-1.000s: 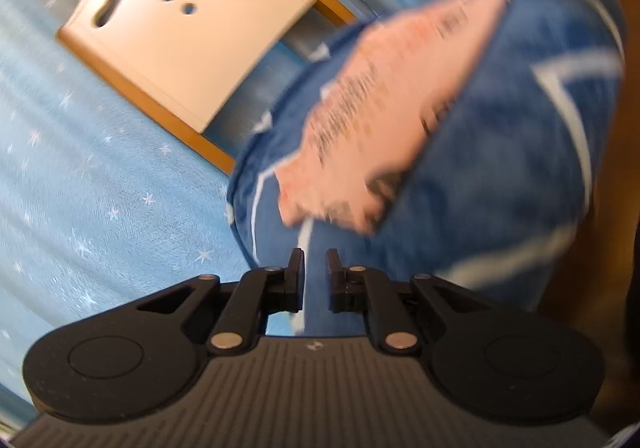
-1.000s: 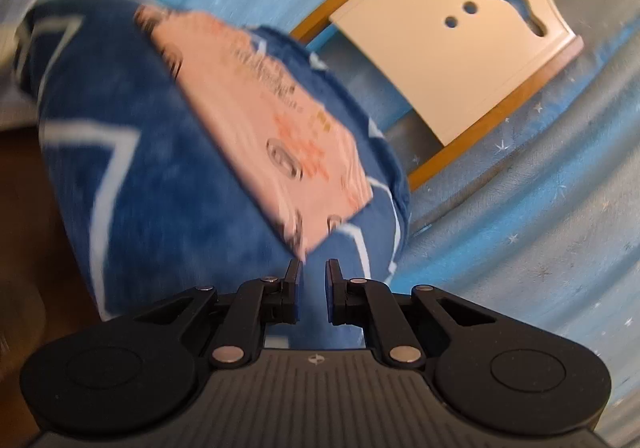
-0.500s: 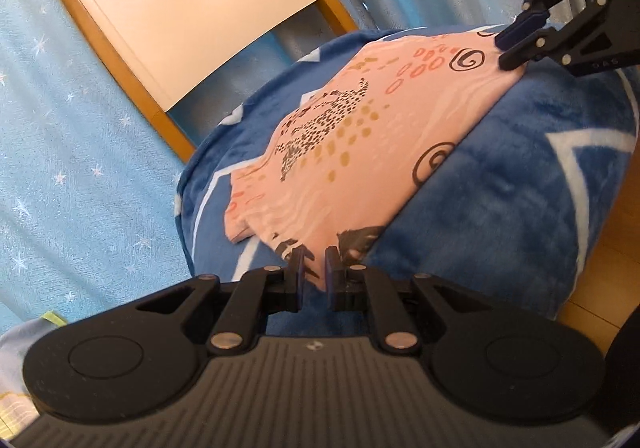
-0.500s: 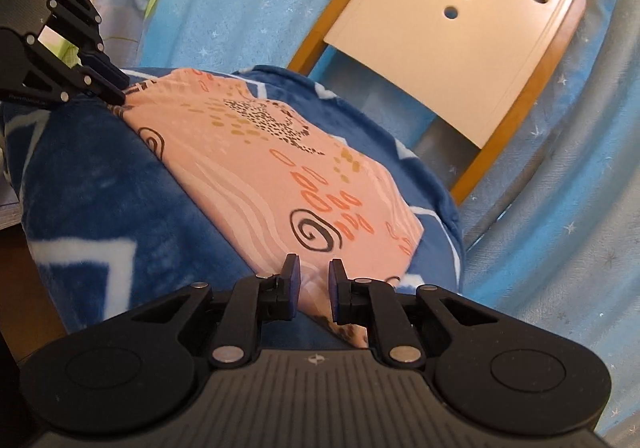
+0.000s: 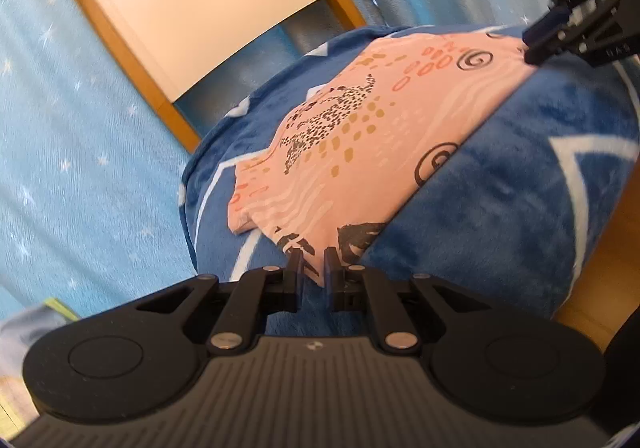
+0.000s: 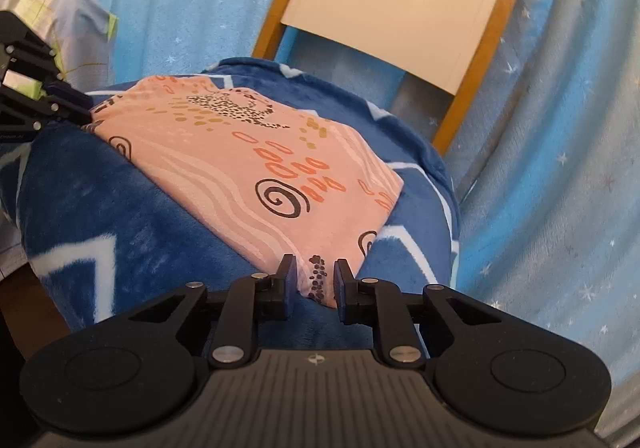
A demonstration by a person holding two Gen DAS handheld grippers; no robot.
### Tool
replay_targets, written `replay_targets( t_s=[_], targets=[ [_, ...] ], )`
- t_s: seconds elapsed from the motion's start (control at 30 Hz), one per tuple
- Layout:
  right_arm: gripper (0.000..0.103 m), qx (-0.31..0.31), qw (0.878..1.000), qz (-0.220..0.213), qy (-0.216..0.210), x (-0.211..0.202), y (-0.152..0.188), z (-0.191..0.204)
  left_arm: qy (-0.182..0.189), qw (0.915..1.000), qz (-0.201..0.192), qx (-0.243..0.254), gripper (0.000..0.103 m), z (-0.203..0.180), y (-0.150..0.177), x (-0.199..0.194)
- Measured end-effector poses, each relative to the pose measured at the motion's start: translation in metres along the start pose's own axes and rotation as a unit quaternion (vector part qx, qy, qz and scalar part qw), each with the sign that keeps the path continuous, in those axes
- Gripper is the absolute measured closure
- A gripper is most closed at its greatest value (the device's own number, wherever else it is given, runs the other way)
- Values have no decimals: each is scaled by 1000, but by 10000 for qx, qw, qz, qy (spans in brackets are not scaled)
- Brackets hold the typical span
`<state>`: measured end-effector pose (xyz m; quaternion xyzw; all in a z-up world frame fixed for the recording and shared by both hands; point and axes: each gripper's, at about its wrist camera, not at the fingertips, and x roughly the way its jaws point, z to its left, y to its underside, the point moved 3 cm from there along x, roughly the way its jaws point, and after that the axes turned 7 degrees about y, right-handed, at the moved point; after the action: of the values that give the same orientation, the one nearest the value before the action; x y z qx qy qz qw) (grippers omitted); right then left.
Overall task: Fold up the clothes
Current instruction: 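Withdraw both grippers from the folded pants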
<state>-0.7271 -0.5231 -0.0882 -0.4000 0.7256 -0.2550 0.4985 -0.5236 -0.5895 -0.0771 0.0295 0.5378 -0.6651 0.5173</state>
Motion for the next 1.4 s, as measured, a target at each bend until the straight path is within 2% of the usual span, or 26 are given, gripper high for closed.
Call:
replay_targets(
  t_s=[0.13, 0.23, 0.4, 0.53, 0.8, 1.1, 1.23, 1.33, 1.4],
  targets=[
    [80, 260, 9996, 115, -13, -15, 5, 0, 95, 9979, -47, -641, 93, 6, 3, -16],
    [77, 912, 9955, 189, -144, -26, 14, -1, 257, 9934, -149, -1108, 92, 5, 7, -28],
    [74, 1955, 9800, 303, -201, -35, 28, 3, 388, 9865, -208, -1578, 90, -5, 11, -33],
    [73, 2098, 9772, 316, -129, -38, 32, 8, 389, 9845, -204, -1699, 91, -10, 12, -31],
    [70, 1934, 9803, 396, -90, -41, 33, 11, 449, 9801, -211, -1924, 90, -4, 14, -30],
    [66, 1898, 9808, 454, -16, -43, 29, 15, 427, 9799, -247, -1932, 89, -5, 14, -31],
    [66, 1625, 9865, 216, -41, -46, 16, 16, 234, 9900, -453, -1318, 82, -11, 3, -40],
    [66, 1431, 9896, 106, -70, -42, 4, 17, 174, 9935, -629, -932, 78, -15, -9, -43],
    [61, 1132, 9934, 145, -144, -35, -2, 22, 192, 9956, -653, -648, 76, -18, -17, -40]
  ],
)
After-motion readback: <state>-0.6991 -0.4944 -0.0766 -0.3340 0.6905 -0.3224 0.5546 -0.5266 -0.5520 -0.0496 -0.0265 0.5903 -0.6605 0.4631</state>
